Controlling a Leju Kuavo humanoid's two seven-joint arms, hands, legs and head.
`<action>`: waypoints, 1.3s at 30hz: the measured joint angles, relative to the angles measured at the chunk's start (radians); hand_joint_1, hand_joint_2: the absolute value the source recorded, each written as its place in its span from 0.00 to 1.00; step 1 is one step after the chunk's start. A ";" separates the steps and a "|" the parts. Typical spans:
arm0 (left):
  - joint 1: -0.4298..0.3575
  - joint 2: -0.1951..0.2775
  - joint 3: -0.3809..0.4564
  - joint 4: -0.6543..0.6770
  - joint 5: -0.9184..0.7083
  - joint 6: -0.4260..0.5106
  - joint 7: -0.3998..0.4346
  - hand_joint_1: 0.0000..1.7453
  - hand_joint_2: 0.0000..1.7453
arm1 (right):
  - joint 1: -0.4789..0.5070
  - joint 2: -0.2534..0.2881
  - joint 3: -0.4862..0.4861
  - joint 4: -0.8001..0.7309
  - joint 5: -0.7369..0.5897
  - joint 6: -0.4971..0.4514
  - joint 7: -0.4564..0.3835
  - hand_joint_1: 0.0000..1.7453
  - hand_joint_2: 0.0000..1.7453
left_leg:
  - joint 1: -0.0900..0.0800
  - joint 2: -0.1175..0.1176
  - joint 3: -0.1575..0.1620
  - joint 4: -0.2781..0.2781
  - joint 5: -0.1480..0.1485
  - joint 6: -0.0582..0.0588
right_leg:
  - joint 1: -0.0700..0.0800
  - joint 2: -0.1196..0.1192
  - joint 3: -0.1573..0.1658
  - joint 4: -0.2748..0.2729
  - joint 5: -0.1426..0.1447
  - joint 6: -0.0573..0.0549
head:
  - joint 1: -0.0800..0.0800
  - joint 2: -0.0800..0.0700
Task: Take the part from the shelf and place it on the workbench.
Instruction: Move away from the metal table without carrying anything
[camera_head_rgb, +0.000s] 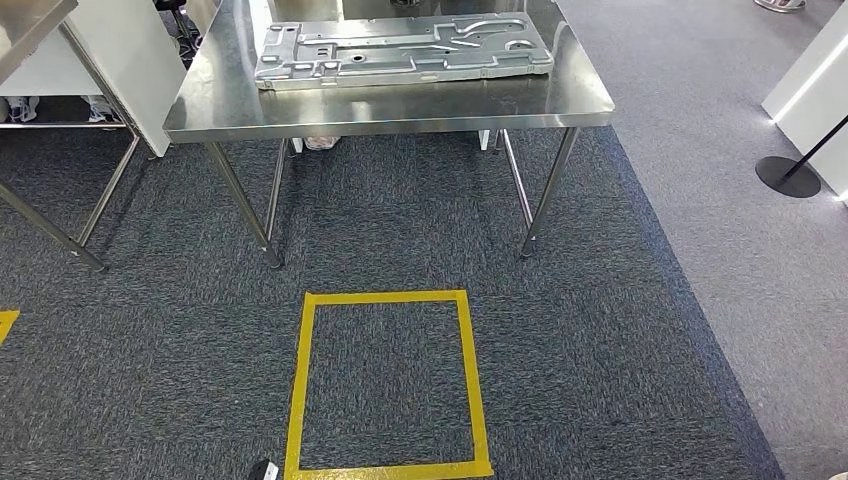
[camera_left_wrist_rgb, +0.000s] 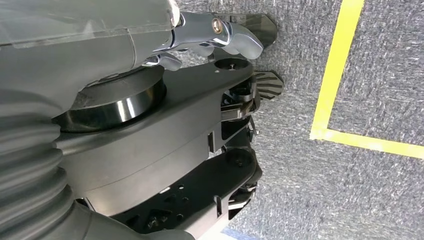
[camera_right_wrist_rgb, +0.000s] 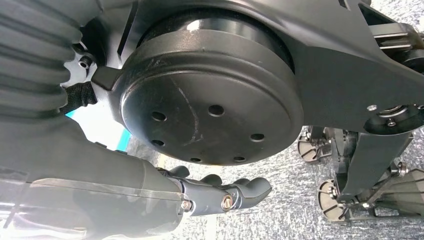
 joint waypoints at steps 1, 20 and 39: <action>0.000 0.000 0.000 0.000 0.000 0.000 0.001 0.00 1.00 | 0.000 0.000 0.000 0.000 0.001 -0.001 0.000 0.00 1.00 | 0.000 0.000 0.000 0.000 0.000 0.000 | 0.000 0.000 0.000 0.000 0.000 0.000 | 0.000 0.000; 0.099 0.064 -0.279 -0.040 0.162 0.041 0.046 0.00 1.00 | 0.060 -0.029 0.000 -0.037 0.101 0.006 -0.049 0.00 1.00 | 0.000 0.001 0.000 0.000 0.000 0.000 | 0.001 0.000 0.000 0.000 -0.001 -0.001 | 0.000 0.000; 0.263 0.170 -0.809 -0.144 0.471 0.119 0.124 0.00 1.00 | 0.172 -0.067 -0.001 -0.163 0.284 0.008 -0.108 0.00 1.00 | 0.000 0.001 0.000 0.000 -0.001 0.000 | 0.001 0.000 0.000 0.000 -0.001 -0.002 | 0.000 0.000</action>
